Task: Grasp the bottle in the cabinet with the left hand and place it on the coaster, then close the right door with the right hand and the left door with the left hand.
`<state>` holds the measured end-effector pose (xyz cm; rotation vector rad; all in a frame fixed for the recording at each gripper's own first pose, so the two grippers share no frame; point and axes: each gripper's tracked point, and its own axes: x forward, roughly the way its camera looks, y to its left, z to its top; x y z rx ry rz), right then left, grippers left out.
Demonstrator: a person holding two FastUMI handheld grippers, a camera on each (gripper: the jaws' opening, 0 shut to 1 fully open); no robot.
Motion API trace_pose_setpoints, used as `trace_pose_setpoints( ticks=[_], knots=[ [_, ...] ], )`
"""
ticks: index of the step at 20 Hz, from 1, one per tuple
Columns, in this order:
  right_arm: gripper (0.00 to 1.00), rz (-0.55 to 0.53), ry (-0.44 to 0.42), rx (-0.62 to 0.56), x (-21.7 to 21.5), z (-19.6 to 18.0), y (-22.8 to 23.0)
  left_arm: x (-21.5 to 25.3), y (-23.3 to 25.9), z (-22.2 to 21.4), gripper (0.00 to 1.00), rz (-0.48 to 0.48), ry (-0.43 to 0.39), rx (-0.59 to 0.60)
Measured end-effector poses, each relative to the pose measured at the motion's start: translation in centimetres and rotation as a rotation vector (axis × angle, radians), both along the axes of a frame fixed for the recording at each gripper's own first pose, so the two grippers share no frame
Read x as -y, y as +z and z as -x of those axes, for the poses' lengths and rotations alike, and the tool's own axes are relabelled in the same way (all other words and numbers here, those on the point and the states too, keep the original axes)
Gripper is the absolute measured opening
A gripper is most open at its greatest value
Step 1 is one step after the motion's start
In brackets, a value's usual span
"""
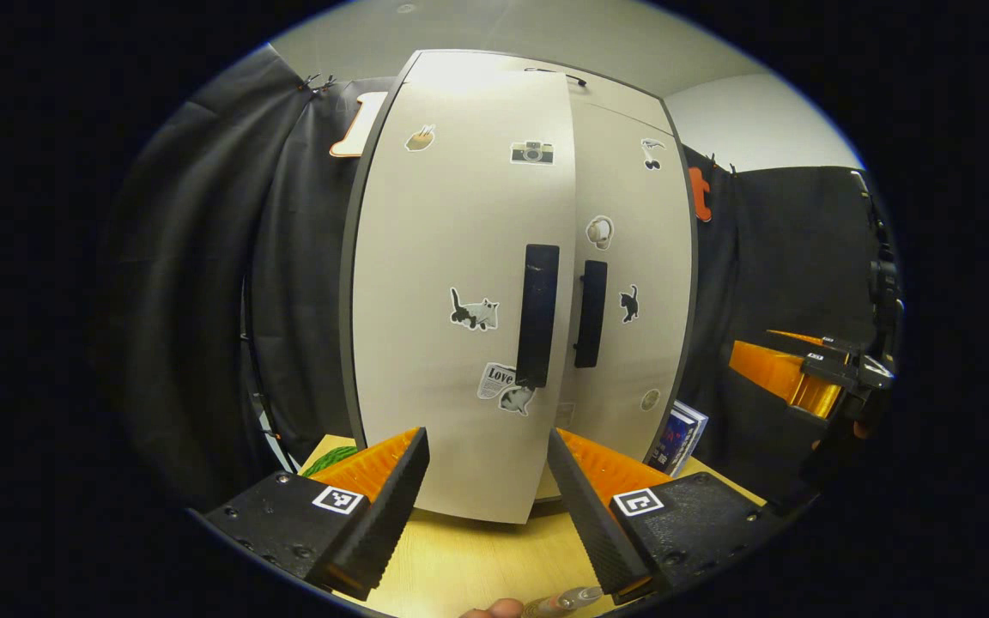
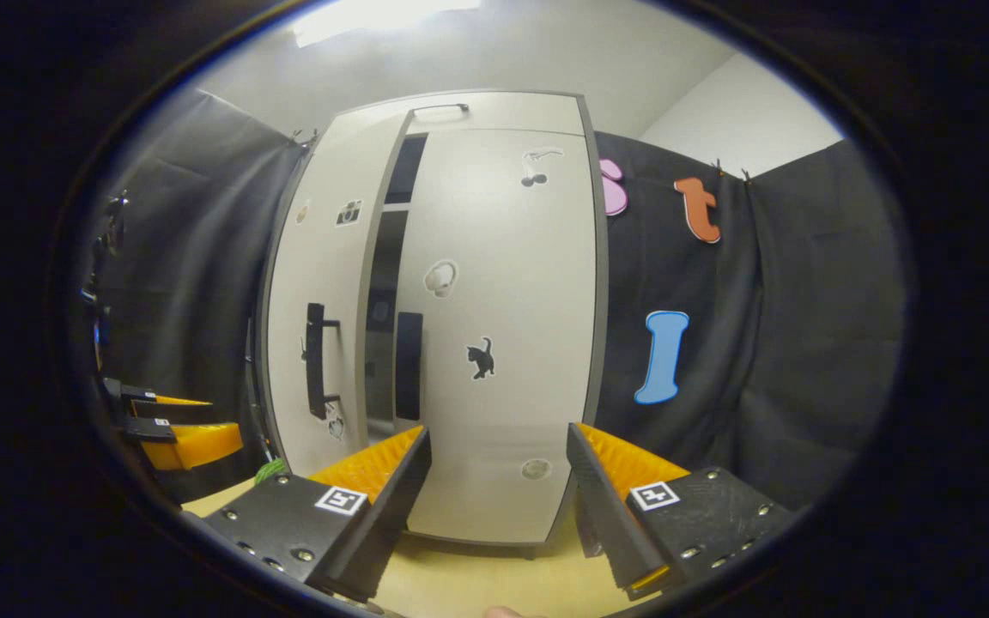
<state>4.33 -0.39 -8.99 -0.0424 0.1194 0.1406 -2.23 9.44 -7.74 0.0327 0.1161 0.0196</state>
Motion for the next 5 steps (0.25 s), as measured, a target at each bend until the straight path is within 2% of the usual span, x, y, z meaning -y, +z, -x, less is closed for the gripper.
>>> trace_pose_setpoints(
  ticks=[5],
  knots=[
    [0.96, 0.002, -0.006, 0.000, 0.46, 0.02, 0.20, 0.25, 0.16, -0.31, 0.90, 0.003, 0.003, -0.005]
  ],
)
